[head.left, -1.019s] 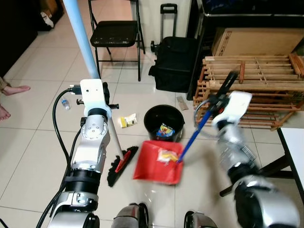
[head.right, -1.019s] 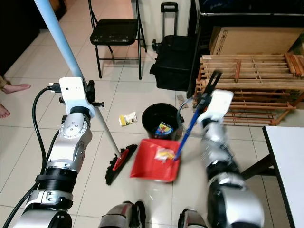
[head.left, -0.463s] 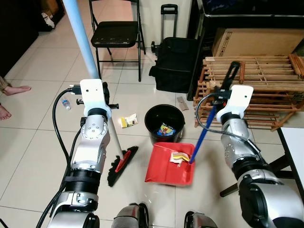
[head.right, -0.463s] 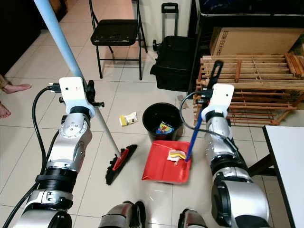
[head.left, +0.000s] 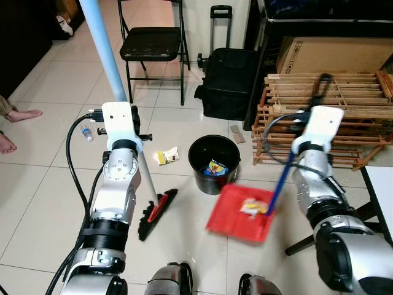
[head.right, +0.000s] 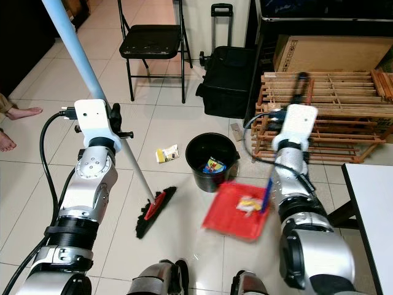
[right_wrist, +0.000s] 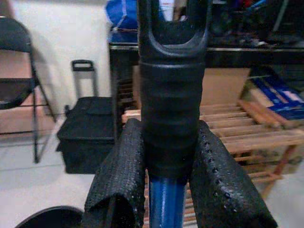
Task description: Sweep floor
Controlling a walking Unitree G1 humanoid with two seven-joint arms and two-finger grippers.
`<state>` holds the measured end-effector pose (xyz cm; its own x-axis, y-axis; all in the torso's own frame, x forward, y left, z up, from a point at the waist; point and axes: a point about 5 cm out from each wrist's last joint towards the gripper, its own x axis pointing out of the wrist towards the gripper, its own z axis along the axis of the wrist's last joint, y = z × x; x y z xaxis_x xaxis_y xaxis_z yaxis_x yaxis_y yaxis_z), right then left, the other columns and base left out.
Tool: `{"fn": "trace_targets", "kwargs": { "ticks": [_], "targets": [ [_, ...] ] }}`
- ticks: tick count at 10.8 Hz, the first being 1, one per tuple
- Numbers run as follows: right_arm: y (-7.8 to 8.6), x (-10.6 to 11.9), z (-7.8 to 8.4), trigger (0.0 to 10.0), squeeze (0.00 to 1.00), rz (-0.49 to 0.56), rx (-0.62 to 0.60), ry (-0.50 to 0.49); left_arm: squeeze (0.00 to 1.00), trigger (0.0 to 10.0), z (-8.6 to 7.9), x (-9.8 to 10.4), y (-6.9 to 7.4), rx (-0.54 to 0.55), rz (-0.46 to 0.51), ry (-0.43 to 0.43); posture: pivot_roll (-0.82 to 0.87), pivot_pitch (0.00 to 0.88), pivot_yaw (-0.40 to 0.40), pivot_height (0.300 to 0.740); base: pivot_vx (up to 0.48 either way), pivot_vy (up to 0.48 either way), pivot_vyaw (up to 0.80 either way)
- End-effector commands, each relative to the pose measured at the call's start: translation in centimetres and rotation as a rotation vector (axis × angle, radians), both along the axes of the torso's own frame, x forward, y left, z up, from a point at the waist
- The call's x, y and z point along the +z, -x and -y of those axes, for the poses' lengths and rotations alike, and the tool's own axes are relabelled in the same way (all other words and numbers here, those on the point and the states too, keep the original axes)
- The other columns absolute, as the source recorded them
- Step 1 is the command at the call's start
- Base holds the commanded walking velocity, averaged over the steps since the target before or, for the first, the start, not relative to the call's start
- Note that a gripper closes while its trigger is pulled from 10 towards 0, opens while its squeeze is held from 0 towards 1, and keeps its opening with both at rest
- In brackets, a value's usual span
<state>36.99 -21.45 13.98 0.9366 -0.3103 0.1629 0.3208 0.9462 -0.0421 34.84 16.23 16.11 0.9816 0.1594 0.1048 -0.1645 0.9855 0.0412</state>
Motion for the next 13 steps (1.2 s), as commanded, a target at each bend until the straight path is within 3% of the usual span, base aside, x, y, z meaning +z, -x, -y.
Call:
{"fn": "trace_targets", "kwargs": {
  "ticks": [1,9,10,13],
  "targets": [
    [-0.5,1.8,0.0,10.0,0.00,0.072,-0.024,0.008,0.00,10.0,-0.7,0.6,0.2,0.028,0.028,-0.030,0.07,0.130,0.125,0.740,0.000,0.000,0.00],
    [0.5,0.4,2.2,10.0,0.00,-0.003,-0.287,0.047,0.00,10.0,-1.2,0.6,0.7,0.036,0.022,-0.057,0.10,0.144,0.143,0.740,0.000,0.000,0.00],
    [1.3,-0.6,3.5,10.0,0.00,-0.052,-0.426,0.060,0.00,10.0,-1.1,0.6,0.8,0.036,0.020,-0.057,0.10,0.142,0.145,0.740,0.000,0.000,0.00],
    [2.8,-2.1,5.4,10.0,0.00,-0.109,-0.592,0.014,0.00,10.0,-1.1,0.6,0.7,0.040,0.019,-0.056,0.10,0.140,0.145,0.740,0.000,0.000,0.00]
  ]
}}
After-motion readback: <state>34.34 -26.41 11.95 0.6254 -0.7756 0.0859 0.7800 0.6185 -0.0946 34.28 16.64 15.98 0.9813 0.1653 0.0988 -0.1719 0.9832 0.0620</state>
